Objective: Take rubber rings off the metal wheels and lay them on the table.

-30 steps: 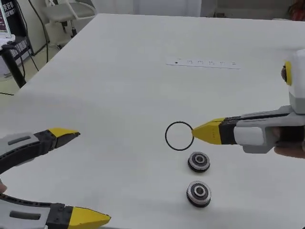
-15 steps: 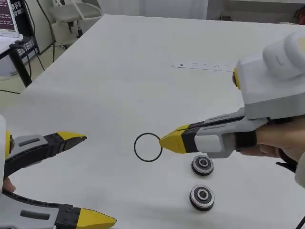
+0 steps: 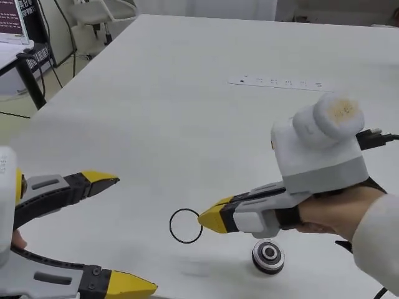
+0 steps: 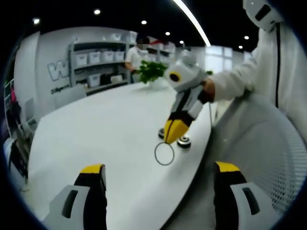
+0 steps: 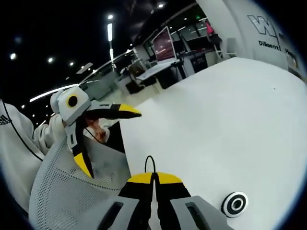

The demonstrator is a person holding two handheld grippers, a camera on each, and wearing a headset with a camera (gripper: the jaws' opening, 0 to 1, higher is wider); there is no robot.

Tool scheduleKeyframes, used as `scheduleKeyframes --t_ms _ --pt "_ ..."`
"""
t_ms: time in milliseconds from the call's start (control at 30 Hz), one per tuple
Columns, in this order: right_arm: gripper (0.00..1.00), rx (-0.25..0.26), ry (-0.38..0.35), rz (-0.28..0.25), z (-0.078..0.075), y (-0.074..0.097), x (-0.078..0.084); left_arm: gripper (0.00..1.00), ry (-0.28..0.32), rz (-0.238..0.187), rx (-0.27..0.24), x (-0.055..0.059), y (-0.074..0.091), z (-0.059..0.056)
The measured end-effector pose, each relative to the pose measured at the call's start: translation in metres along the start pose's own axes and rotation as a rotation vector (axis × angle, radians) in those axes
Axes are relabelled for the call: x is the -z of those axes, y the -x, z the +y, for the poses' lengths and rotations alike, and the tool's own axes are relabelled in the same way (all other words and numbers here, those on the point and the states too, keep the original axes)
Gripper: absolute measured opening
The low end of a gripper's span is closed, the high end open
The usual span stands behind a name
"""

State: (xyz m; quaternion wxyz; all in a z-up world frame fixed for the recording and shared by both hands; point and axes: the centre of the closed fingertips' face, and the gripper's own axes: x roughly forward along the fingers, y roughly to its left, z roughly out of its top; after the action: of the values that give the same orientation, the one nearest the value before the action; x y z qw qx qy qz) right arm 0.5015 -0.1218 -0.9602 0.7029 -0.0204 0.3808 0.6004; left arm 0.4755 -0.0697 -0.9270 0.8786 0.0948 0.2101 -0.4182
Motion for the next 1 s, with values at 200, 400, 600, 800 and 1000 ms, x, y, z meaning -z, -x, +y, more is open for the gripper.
scheduleKeyframes --t_ms 200,400,600,800,1000 --pt "0.00 0.040 -0.027 0.028 -0.015 -0.004 0.012 0.94 -0.001 0.000 -0.005 -0.001 0.000 0.001" --pt "0.00 0.074 -0.050 0.043 -0.028 -0.006 0.022 0.93 0.001 0.000 -0.005 0.000 -0.001 0.001" --pt "0.00 0.102 -0.048 0.081 -0.035 -0.009 0.034 0.93 0.002 0.005 -0.003 0.000 -0.001 0.000" --pt "0.00 0.122 -0.041 0.086 -0.039 -0.009 0.036 0.92 0.003 0.006 -0.005 0.000 -0.001 0.000" --pt "0.05 0.125 -0.038 0.096 -0.041 -0.010 0.040 0.92 0.005 0.006 -0.004 0.000 -0.001 0.000"
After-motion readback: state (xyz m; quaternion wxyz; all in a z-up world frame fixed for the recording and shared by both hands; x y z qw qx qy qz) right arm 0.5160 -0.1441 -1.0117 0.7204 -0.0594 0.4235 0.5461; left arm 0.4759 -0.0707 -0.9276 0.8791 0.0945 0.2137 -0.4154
